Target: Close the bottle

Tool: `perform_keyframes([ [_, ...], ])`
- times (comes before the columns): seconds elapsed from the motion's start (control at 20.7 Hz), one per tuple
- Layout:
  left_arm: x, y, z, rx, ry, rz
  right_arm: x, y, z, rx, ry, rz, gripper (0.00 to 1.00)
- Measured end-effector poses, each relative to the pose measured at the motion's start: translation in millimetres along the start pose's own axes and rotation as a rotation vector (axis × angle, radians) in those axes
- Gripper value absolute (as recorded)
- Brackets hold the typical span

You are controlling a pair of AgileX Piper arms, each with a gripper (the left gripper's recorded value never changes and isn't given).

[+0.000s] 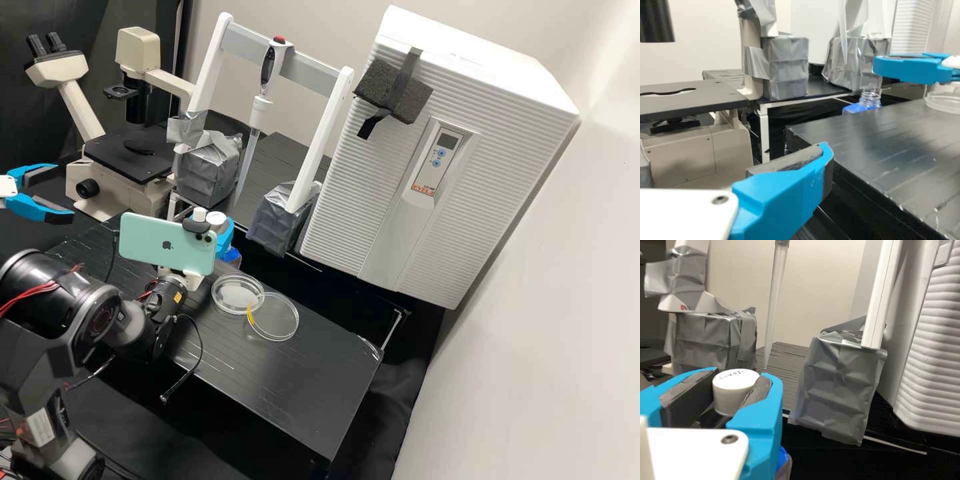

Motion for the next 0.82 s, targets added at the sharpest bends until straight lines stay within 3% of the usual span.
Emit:
perform_keyframes([
  [0.29, 0.0, 0.0, -0.1, 0.000, 0.001, 0.000, 12, -2.9, 5.5, 0.003, -0.021, -0.017, 0.00],
  [0.63, 2.1, 2.7, -1.3, 0.007, -0.001, 0.008, 16, -9.0, 16.1, 0.020, -0.084, -0.027, 0.00],
  [0.82, 2.5, 2.3, -1.8, 0.005, -0.001, 0.006, 16, -9.2, 18.0, 0.026, -0.098, -0.021, 0.00],
])
